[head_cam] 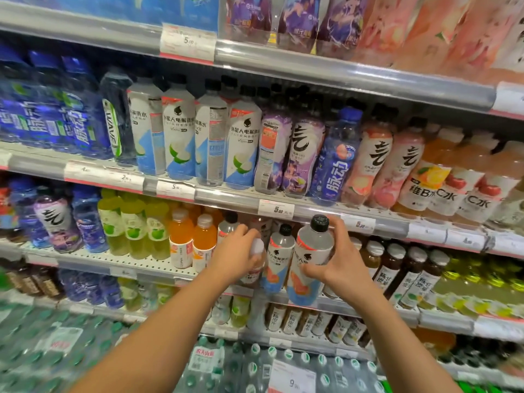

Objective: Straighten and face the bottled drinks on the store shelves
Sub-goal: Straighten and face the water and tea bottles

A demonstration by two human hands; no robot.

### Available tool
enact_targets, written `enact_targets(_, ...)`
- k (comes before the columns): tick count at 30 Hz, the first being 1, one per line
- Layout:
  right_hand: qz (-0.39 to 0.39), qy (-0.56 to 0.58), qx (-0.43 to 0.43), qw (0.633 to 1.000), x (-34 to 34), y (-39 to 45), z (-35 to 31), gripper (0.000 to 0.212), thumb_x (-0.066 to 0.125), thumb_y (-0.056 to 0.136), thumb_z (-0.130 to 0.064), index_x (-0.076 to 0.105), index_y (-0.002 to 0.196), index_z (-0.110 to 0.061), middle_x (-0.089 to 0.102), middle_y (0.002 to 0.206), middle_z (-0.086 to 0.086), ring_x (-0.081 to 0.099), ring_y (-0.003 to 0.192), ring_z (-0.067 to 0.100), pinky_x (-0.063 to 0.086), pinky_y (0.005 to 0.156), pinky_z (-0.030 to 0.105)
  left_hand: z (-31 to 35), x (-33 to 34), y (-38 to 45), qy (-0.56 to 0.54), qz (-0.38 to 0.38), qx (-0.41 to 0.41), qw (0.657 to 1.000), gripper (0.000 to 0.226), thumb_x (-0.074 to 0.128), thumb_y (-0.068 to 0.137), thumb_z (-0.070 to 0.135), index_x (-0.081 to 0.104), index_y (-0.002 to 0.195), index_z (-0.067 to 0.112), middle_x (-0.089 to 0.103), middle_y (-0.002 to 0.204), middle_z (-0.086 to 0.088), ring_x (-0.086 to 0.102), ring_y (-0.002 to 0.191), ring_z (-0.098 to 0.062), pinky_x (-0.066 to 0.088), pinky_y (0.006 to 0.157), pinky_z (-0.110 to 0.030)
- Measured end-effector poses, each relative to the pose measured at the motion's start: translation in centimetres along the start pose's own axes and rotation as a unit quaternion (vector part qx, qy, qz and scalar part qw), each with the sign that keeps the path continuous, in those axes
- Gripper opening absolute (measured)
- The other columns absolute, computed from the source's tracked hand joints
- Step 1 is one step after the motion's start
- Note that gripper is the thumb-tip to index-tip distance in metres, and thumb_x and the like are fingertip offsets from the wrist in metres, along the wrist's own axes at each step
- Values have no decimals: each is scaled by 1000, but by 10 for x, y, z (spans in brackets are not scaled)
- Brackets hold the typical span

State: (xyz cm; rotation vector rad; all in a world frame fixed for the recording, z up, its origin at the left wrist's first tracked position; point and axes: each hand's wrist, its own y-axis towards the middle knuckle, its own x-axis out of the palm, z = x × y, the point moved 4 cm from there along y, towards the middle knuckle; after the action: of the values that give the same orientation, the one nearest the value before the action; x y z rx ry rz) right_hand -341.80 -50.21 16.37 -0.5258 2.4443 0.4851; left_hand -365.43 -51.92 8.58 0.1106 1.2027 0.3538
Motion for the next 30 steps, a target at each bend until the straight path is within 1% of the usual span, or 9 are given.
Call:
enact_targets(2, -8, -16, 6, 1000, 7, 0, 2, 85, 88, 67, -16, 40, 134, -38, 69, 91, -7, 62, 59, 6, 49, 53, 24, -3, 2, -14, -12, 7, 7, 1000, 43, 69, 89, 34, 50, 127, 28, 55, 125, 4, 52, 116, -21, 49, 87, -37)
enact_targets(7, -24, -46, -11, 999, 24, 2, 2, 74, 95, 64, -33, 49, 121, -38, 64, 104, -27, 61, 90, -12, 45, 69, 9, -20, 0, -55, -90, 49, -52, 993, 47, 68, 92, 37, 50, 134, 26, 69, 116, 1, 65, 105, -23, 54, 84, -39)
enact_targets(9, -37, -50, -22, 998, 35, 4, 2, 77, 95, 63, -43, 49, 124, -40, 63, 113, -26, 60, 100, -9, 47, 80, 15, -26, -6, -74, -111, 79, -77, 988, 49, 67, 93, 39, 51, 136, 22, 69, 115, 1, 64, 104, -21, 52, 86, -37)
enact_targets(13, -41, -74, -39, 996, 59, 11, 3, 83, 88, 65, -60, 48, 133, -32, 61, 125, -15, 59, 118, 13, 50, 96, 35, -36, -26, -108, -121, 124, -124, 977, 40, 67, 93, 39, 55, 128, 24, 62, 85, 8, 57, 78, -15, 41, 68, -31)
enact_targets(16, -51, -105, -54, 992, 79, 19, -1, 106, 70, 65, -83, 38, 148, -25, 56, 145, -3, 55, 129, 20, 51, 103, 46, -45, -49, -127, -113, 141, -145, 973, 42, 69, 91, 41, 56, 128, 25, 69, 90, 4, 59, 77, -15, 41, 68, -29)
enact_targets(18, -48, -111, -60, 991, 89, 26, -5, 101, 72, 65, -75, 38, 145, -25, 58, 140, -2, 57, 123, 23, 52, 98, 47, -49, -64, -136, -105, 144, -148, 973, 44, 69, 91, 42, 56, 129, 26, 72, 97, 3, 63, 84, -17, 43, 70, -29)
enact_targets(22, -31, -125, -55, 990, 102, 41, -10, 74, 84, 67, -41, 41, 126, -28, 64, 102, -3, 64, 89, 20, 57, 75, 44, -56, -91, -151, -84, 164, -150, 971, 41, 71, 89, 44, 58, 125, 30, 73, 99, 3, 65, 87, -20, 43, 68, -31)
enact_targets(26, -27, -146, -67, 987, 111, 57, -7, 77, 88, 66, -36, 47, 129, -20, 50, 115, -2, 53, 101, 18, 46, 76, 32, -60, -106, -158, -69, 184, -146, 970, 43, 72, 89, 43, 60, 127, 25, 73, 101, 3, 65, 89, -21, 40, 69, -30)
enact_targets(30, -28, -165, -70, 983, 118, 65, -7, 82, 89, 67, -41, 44, 133, -19, 51, 117, -1, 53, 105, 20, 50, 80, 37, -66, -106, -163, -71, 187, -148, 969, 44, 73, 88, 44, 60, 125, 25, 73, 101, 3, 65, 89, -21, 41, 69, -31)
